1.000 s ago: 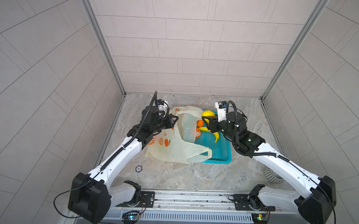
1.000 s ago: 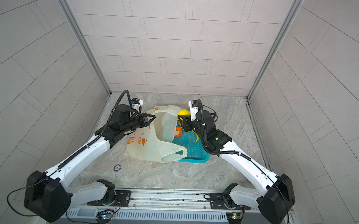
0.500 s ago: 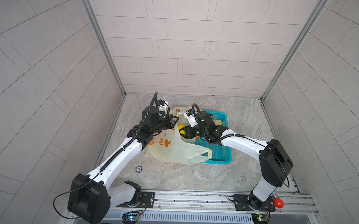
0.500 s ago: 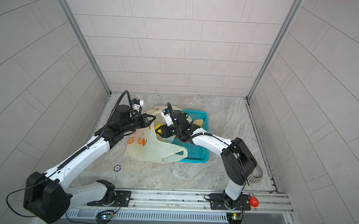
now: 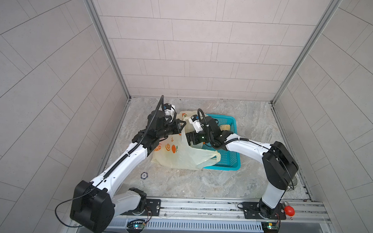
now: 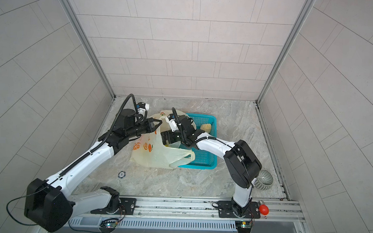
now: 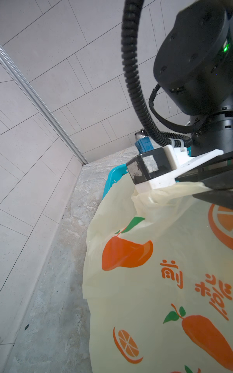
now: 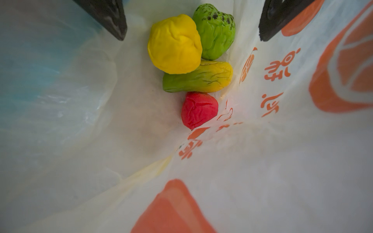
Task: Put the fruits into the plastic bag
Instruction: 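Carry the yellow lumpy fruit into the bag and open the right gripper, then withdraw the right gripper from the bag to above the yellow banana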
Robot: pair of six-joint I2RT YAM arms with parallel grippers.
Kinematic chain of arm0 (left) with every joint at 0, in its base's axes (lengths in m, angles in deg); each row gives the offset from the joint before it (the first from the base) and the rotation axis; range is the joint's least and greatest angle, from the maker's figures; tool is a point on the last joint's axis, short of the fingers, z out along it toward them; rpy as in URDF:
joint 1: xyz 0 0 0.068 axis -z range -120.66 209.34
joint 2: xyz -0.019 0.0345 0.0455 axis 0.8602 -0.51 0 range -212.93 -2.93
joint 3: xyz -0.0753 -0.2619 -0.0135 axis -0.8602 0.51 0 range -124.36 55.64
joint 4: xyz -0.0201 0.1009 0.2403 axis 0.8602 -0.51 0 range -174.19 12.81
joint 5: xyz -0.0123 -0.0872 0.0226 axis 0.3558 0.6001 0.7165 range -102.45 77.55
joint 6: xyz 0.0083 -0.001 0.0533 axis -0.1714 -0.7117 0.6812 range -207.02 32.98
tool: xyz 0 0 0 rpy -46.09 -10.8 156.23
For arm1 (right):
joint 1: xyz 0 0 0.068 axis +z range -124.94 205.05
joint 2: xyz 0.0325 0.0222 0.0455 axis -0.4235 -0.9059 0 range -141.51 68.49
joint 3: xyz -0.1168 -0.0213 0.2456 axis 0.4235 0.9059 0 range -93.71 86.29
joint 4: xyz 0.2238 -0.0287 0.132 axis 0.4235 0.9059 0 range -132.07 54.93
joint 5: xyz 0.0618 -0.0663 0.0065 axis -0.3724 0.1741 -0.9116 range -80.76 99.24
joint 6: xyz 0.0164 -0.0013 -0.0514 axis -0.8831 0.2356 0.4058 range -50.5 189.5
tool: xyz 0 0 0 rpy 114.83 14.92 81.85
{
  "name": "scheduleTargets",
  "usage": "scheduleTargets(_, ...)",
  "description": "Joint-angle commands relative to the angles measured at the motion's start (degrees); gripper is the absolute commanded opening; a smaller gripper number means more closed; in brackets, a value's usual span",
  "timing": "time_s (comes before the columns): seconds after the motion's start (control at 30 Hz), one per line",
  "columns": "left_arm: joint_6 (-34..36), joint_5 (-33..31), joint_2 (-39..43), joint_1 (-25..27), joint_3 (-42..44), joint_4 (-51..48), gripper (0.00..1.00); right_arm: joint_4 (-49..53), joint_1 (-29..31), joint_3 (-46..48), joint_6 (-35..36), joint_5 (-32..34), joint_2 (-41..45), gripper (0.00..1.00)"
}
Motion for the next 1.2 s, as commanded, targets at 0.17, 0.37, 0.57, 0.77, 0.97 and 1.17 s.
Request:
scheduleTargets(0.17, -0.1, 0.1, 1.1, 0.3, 0.6, 1.3, 0.0, 2.3, -1.9, 3.5, 0.8, 4.9, 5.0, 0.98)
scheduleTargets(0.37, -0.1, -0.1, 1.2, 0.3, 0.7, 1.1, 0.0, 2.8, -4.1, 6.7, 0.9, 8.0, 9.5, 0.98)
scheduleTargets(0.57, 0.0, -0.3, 1.3, 0.3, 0.9, 0.9, 0.0, 4.4, -5.8, 10.6, 2.4, 6.6, 15.5, 0.97)
scheduleTargets(0.77, 0.0, -0.7, 1.0, 0.3, 0.7, 0.9, 0.0, 7.1, -5.9, 15.3, 5.2, 5.3, 24.9, 0.96)
scheduleTargets(0.97, 0.2, -0.7, 0.3, 0.3, 0.4, 0.8, 0.0, 10.8, -11.3, 17.6, 4.9, 7.5, 34.1, 0.94)
scheduleTargets(1.17, 0.2, -0.9, -0.2, 0.3, 0.0, 0.6, 0.0, 13.4, -20.7, 19.3, 0.9, 11.1, 35.8, 0.93)
